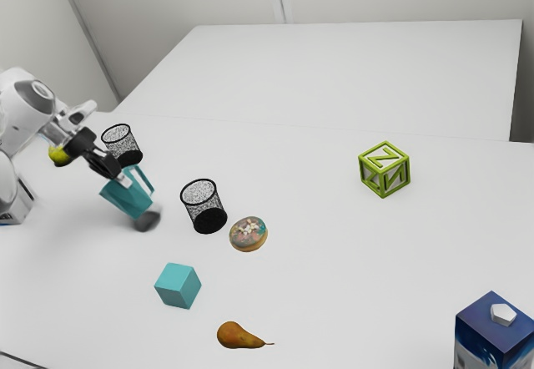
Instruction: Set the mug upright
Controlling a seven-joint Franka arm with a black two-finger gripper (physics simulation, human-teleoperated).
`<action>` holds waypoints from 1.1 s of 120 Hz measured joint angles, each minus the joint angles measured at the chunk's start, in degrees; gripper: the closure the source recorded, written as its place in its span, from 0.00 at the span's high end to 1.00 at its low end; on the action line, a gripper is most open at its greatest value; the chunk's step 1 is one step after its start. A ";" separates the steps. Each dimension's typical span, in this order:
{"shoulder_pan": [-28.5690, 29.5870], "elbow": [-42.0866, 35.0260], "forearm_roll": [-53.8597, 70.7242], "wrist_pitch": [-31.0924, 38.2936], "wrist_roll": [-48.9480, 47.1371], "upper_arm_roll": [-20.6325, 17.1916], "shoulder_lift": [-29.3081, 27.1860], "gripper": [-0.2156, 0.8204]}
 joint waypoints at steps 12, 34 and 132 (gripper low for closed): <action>-6.17 -3.47 7.84 7.25 -3.94 1.09 -3.80 0.03; -15.54 -10.77 18.18 17.69 -12.27 4.72 -8.63 0.03; -29.32 -22.15 33.97 33.70 -43.03 8.85 -12.15 0.03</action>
